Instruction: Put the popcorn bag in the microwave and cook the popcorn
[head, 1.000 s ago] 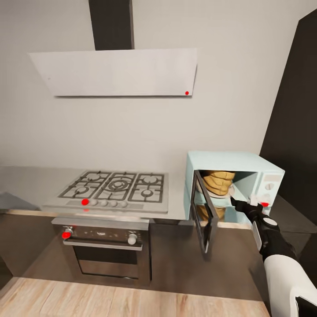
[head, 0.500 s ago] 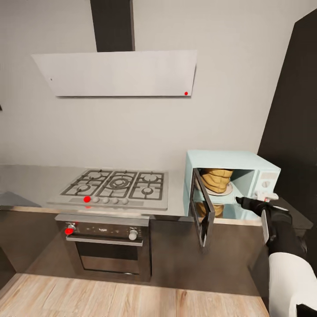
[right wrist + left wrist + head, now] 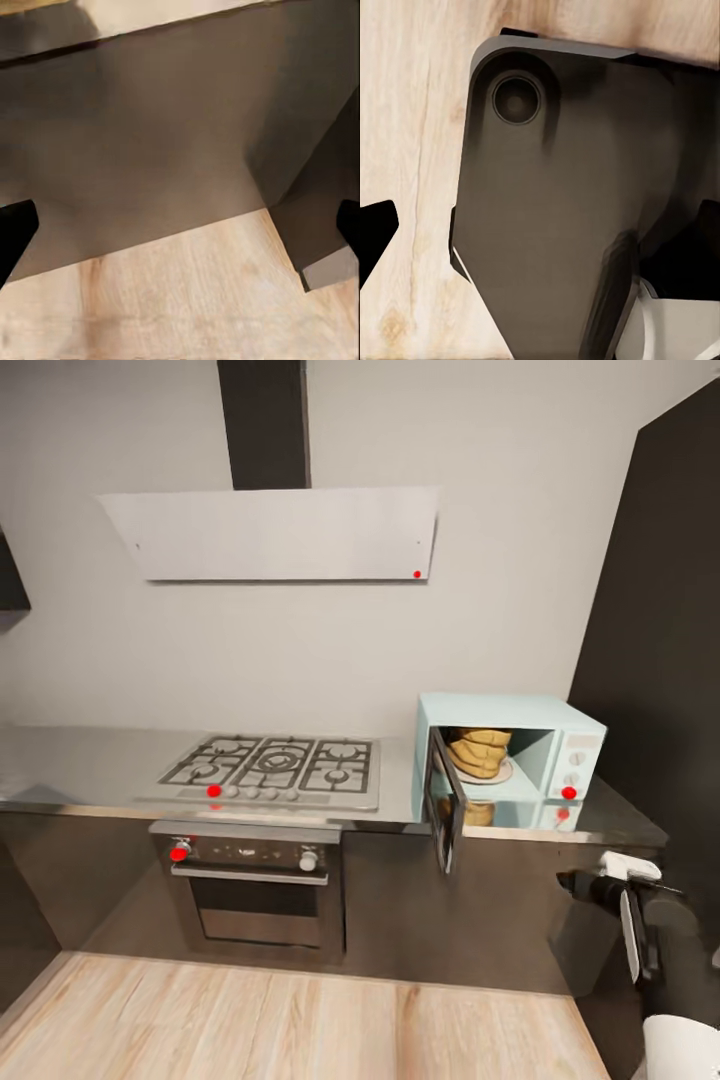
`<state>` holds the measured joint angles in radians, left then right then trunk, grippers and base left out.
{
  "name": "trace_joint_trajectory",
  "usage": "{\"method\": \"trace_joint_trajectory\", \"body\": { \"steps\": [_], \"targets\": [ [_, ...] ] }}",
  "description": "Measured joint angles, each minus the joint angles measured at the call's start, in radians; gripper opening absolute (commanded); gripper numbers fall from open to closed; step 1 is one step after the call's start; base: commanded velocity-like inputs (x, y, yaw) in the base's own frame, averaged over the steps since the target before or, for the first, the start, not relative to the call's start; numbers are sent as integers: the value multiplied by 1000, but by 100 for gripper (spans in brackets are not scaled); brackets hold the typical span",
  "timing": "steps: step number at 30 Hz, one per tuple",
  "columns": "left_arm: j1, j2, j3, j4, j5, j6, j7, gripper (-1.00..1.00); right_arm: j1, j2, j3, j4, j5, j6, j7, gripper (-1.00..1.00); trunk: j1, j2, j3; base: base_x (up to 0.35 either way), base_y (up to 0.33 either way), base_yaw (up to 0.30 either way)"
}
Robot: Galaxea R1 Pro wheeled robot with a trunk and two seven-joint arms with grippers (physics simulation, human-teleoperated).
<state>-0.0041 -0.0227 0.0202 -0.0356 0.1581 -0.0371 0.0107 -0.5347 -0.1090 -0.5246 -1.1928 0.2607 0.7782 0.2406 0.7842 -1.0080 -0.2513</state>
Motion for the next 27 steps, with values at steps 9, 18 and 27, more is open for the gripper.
{"method": "trace_joint_trajectory", "body": {
  "steps": [9, 18, 27],
  "targets": [
    [0, 1, 1, 0, 8, 1, 0, 100, 14, -94, 6, 940, 180, -442, -21, 100, 0, 0, 0, -314, 0, 0],
    [0, 4, 5, -2, 13, 1, 1, 100, 258, -154, 14, 1223, 187, -761, -19, 100, -1, 0, 0, -33, 0, 0],
    [0, 8, 1, -326, 7, 87, 3, 100, 379, -129, 13, 1225, 184, -782, -21, 100, -1, 0, 0, 0, 0, 0]
  ]
}}
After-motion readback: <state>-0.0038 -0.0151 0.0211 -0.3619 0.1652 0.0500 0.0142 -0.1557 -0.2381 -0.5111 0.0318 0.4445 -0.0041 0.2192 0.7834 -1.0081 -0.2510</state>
